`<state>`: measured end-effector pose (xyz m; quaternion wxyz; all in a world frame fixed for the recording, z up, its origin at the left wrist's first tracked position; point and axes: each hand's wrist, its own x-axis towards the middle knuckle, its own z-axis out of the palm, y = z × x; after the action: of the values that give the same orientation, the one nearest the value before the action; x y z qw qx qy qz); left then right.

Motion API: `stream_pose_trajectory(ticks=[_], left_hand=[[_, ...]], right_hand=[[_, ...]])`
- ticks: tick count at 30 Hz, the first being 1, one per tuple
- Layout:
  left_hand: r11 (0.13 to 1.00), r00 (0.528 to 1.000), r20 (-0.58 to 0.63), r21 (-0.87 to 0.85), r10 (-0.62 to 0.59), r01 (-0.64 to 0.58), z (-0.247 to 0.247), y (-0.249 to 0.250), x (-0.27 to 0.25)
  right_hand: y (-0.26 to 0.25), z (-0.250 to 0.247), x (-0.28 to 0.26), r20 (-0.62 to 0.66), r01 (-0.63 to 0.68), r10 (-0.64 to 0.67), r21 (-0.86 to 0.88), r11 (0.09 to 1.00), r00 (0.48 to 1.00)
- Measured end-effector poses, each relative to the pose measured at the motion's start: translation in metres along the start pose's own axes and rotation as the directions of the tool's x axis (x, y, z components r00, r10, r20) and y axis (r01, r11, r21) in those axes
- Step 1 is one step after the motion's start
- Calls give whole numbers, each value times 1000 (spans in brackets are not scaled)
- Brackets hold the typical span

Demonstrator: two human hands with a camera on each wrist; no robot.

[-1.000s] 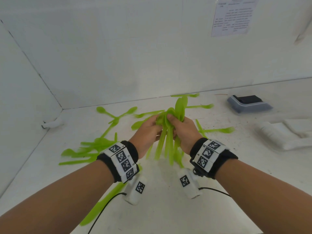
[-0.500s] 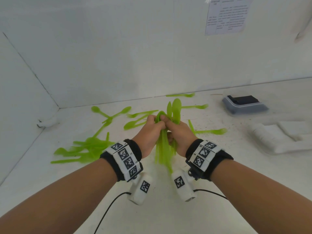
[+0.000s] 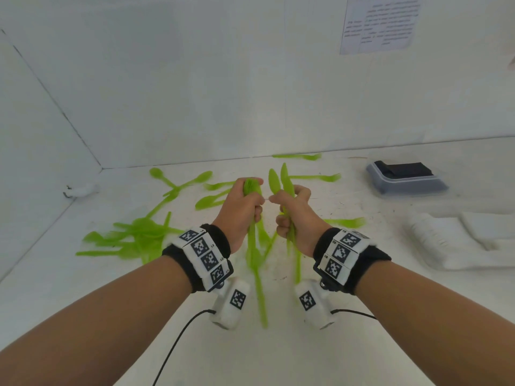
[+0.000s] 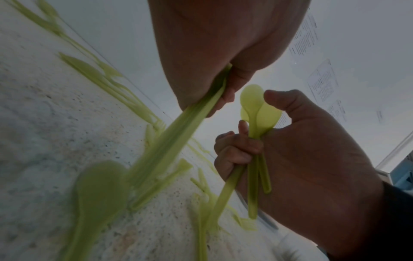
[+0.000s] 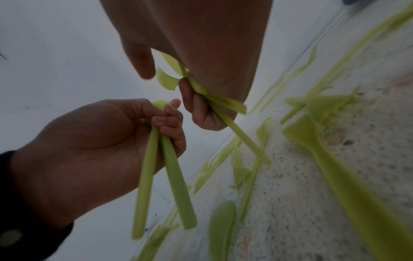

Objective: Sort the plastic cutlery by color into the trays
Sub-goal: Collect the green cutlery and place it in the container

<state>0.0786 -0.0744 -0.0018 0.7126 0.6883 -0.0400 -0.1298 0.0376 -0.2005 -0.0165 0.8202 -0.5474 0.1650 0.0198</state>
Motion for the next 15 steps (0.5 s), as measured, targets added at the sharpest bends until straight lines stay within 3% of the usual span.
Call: stream_pose_trajectory(ticks=[3,8,15], left_hand=[[995,997,-50,-90,-57,52,7,0,1],[984,995,-59,-161,-83,73,17,-4,-1],[984,967,-231,-165,-109,71,7,-13,-3]], right_hand=[[-2,-4,3,62,11,-10,-26,1000,998],[5,2,2,205,195,-137,-297,935,969],[12,10,0,283,120,-40,-269,956,958]])
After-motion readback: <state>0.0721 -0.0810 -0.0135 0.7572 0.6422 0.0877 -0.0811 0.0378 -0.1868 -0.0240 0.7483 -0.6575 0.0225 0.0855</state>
